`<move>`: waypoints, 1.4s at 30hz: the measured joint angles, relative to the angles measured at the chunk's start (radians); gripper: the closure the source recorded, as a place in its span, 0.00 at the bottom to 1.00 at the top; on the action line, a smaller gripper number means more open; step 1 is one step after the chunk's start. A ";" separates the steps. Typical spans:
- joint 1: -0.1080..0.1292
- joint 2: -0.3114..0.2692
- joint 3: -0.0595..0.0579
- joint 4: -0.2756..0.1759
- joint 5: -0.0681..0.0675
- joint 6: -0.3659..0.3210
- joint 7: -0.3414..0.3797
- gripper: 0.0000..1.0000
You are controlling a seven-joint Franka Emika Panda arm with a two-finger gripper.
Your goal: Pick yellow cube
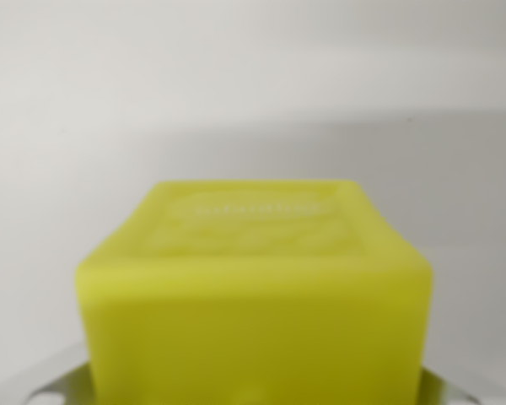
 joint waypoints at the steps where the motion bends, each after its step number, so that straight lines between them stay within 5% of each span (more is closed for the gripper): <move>1: 0.000 -0.005 0.000 -0.001 0.000 -0.004 0.000 1.00; 42: 0.000 -0.195 0.000 0.013 0.002 -0.209 -0.002 1.00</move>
